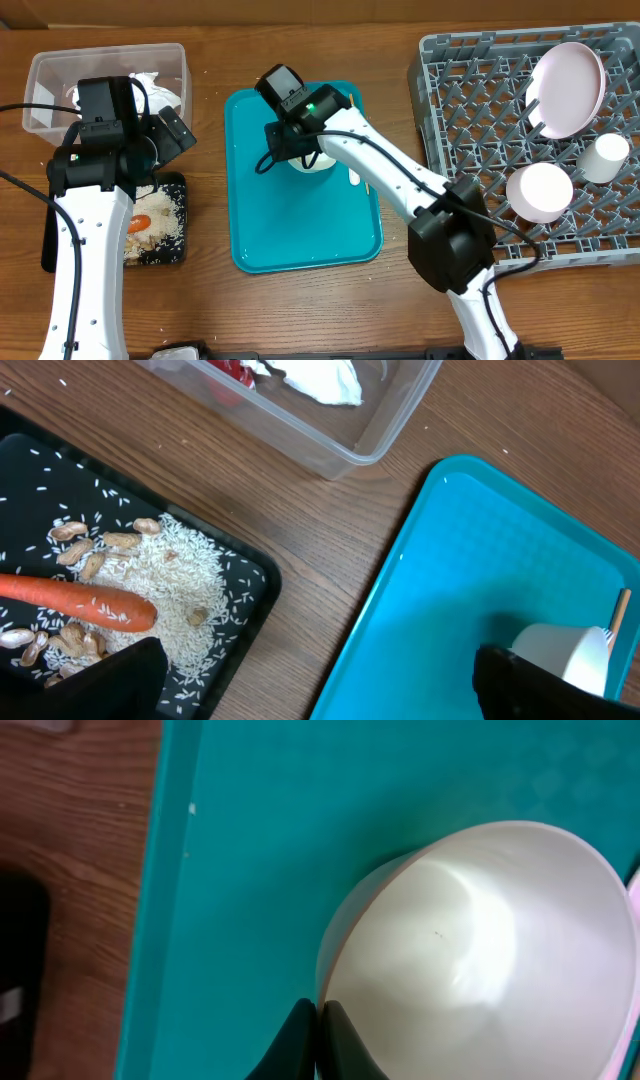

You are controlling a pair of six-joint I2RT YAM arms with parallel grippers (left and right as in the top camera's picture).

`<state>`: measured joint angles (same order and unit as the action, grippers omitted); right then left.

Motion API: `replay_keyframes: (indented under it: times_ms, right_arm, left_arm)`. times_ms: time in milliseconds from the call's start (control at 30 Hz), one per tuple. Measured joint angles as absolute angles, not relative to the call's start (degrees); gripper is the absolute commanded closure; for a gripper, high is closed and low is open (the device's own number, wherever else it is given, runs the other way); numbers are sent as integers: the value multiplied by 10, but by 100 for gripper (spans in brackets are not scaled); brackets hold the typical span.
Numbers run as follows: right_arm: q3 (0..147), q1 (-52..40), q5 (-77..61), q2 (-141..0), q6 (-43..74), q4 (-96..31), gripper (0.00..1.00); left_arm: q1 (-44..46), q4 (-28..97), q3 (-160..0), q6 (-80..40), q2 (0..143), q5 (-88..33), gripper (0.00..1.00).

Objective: Sort waste into correct bins and load items into the dishwasher rack
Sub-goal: 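Return the right gripper to the tray and grasp the white bowl, then carry the white bowl to the rack and set it down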

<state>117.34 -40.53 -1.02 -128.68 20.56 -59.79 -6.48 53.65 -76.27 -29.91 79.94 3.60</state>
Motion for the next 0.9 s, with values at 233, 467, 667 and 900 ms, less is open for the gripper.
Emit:
replay_keyframes:
  times_ms: [233, 467, 667, 900]
  right_arm:
    - [1173, -378, -34, -1135, 225, -645, 96]
    - [1189, -125, -63, -949, 240, -815, 96]
    - [1184, 115, -232, -939, 156, -865, 96]
    - [1076, 359, -505, -939, -19, -867, 96]
  left_arm:
    - [-65, 536, -763, -299, 799, 36, 0]
    - [-65, 537, -763, -299, 799, 36, 0]
    - [-65, 536, -763, -299, 799, 36, 0]
    - [-65, 536, -763, -299, 799, 36, 0]
